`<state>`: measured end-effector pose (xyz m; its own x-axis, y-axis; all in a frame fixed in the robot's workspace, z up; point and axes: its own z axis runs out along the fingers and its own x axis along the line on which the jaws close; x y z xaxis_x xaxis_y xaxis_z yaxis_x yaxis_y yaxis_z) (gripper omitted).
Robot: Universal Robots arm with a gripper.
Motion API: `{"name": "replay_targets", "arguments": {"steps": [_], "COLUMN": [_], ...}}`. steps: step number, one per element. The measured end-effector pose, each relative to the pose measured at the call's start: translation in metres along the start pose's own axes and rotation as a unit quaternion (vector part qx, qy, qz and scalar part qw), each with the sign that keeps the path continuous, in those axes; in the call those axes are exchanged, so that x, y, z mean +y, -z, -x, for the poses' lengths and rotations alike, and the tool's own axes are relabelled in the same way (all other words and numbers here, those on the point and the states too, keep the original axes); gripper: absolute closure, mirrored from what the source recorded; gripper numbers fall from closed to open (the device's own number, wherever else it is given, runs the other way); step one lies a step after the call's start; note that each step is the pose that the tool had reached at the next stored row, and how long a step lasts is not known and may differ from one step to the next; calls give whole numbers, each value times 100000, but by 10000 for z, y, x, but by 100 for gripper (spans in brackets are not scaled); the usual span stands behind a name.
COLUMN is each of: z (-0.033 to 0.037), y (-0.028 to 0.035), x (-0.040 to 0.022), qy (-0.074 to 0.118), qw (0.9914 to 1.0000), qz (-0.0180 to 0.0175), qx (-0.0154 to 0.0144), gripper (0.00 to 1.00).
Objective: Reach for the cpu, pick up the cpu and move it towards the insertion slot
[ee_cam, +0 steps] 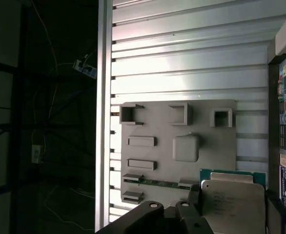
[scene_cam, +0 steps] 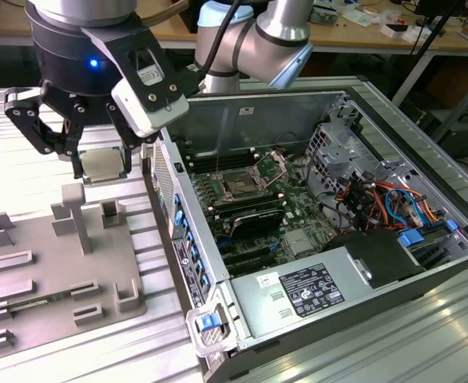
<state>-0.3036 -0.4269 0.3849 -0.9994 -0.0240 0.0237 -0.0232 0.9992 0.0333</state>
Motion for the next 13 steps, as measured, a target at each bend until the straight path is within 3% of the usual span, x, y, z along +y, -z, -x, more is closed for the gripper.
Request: {"name": "replay_targets", "arguments": {"steps": [13], "z": [195], "y": [4], "x": [-4], "qy": [-2], "qw": [100000], "qz": [-30], "qx": [1], "gripper": [45]}}
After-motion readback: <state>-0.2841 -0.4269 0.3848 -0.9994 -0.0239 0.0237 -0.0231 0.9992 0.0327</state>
